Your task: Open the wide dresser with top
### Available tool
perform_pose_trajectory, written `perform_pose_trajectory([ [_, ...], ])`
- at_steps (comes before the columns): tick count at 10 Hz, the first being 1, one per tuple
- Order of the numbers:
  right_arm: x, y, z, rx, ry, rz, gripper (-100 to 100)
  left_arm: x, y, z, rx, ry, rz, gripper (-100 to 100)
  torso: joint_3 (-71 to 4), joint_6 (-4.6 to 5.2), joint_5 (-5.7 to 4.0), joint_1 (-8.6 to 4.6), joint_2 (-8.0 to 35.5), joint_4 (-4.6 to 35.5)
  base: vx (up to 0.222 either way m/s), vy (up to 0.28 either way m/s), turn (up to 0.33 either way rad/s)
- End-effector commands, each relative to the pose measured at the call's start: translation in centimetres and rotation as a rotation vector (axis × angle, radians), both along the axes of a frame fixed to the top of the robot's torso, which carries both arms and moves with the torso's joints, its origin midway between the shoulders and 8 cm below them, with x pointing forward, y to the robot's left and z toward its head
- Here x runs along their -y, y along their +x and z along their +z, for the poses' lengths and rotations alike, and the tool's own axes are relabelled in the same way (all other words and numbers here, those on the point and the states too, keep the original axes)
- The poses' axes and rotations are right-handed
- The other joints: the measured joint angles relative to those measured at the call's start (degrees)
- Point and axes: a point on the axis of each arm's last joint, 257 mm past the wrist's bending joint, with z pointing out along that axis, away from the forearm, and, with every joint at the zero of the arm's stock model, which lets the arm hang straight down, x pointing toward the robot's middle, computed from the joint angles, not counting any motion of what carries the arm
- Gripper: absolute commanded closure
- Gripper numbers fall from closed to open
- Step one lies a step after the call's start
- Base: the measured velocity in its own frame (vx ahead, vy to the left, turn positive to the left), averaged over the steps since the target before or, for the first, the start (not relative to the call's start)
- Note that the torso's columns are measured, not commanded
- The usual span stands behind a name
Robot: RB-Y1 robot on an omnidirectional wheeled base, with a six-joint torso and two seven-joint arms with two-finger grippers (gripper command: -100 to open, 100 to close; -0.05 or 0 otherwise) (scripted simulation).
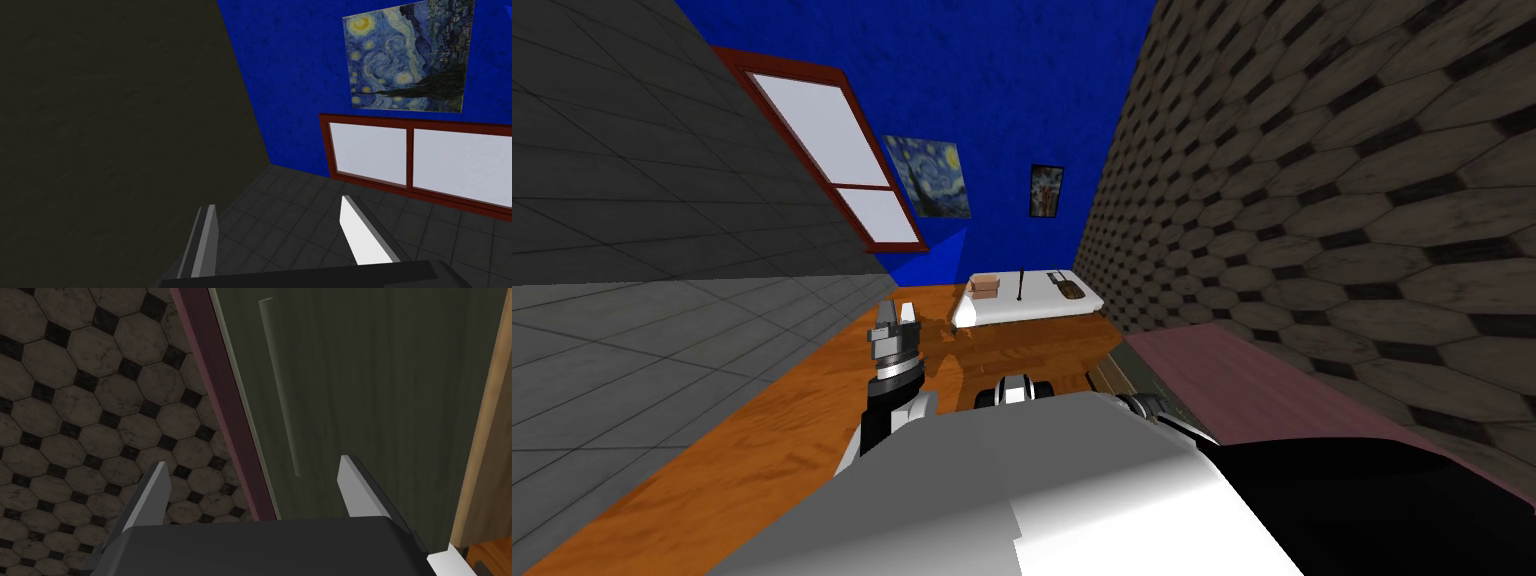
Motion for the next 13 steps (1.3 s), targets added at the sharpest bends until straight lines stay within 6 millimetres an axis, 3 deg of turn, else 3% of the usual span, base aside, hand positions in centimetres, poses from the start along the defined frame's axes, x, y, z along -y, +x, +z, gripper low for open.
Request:
perform_pose_trajectory([
  [1, 0.3, 0.0, 0.1, 0.0, 0.0, 0.001, -100, 0.0, 0.0, 0.0, 0.0, 0.0, 0.0, 0, 0.01, 0.0, 0.04, 0.12, 0.03, 0.0, -0.021, -0.093, 0.005],
  [3, 0.6, -0.1, 0.1, -0.001, 0.003, -0.001, -100, 0.0, 0.0, 0.0, 0.0, 0.0, 0.0, 0, -0.06, -0.01, 0.09, 0.21, -0.08, -0.02, -0.01, -0.103, 0.009],
  [4, 0.6, -0.1, 0.0, -0.001, 0.004, 0.0, 100, 0.0, 0.0, 0.0, 0.0, 0.0, 0.0, 0, -0.06, -0.01, 0.05, 0.27, -0.09, -0.03, -0.002, -0.012, 0.002],
  [6, 0.6, 0.4, 0.1, -0.001, 0.006, 0.001, 100, 0.0, 0.0, 0.0, 0.0, -0.001, 0.0, 0, 0.05, 0.01, 0.08, 0.65, 0.08, 0.04, -0.025, 0.125, -0.004],
  [9, 0.6, 1.1, 0.3, 0.0, 0.008, 0.004, 100, 0.0, 0.0, 0.0, 0.0, -0.001, 0.0, 0, -0.13, 0.12, 0.91, 1.08, 0.25, 0.15, -0.022, 0.201, -0.004],
  [10, -0.1, 1.1, -0.6, 0.001, 0.034, 0.011, 100, 0.0, 0.0, 0.0, 0.0, -0.001, 0.0, 0, -0.14, 0.15, 0.97, 1.03, 0.27, 0.16, -0.008, 0.083, 0.003],
  [13, -0.5, 1.7, -0.1, 0.004, 0.024, 0.015, 100, 0.0, 0.0, 0.0, 0.0, -0.001, 0.0, 0, -0.14, 0.07, 0.82, 1.01, 0.16, 0.14, 0.002, 0.154, -0.024],
])
